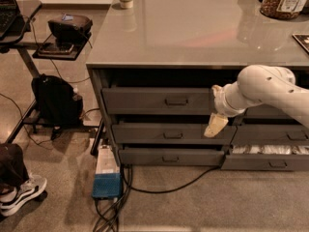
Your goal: Open top drawer
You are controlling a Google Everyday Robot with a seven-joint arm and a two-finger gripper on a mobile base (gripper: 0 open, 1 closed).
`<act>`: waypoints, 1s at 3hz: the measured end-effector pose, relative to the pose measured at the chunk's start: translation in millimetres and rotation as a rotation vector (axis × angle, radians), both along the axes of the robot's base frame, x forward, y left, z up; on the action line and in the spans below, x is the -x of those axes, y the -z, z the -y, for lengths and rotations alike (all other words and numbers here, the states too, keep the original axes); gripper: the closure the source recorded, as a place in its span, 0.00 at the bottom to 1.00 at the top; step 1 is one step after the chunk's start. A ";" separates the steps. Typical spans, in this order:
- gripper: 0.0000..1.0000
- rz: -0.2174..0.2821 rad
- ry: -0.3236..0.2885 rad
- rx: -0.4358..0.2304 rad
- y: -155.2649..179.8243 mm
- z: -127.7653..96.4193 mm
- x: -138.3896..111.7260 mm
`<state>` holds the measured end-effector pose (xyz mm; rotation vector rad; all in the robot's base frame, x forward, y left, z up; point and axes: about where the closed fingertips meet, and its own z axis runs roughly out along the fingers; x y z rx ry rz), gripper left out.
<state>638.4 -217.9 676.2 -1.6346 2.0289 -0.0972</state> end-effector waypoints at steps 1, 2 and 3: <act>0.00 0.031 0.032 0.006 16.5 0.5 -25.4; 0.00 0.057 0.066 0.013 29.3 2.2 -52.6; 0.00 0.089 0.086 0.012 34.0 4.6 -78.5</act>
Offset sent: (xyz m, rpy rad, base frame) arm 0.0853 -0.0079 -0.0394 -0.0238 -0.0950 -0.1132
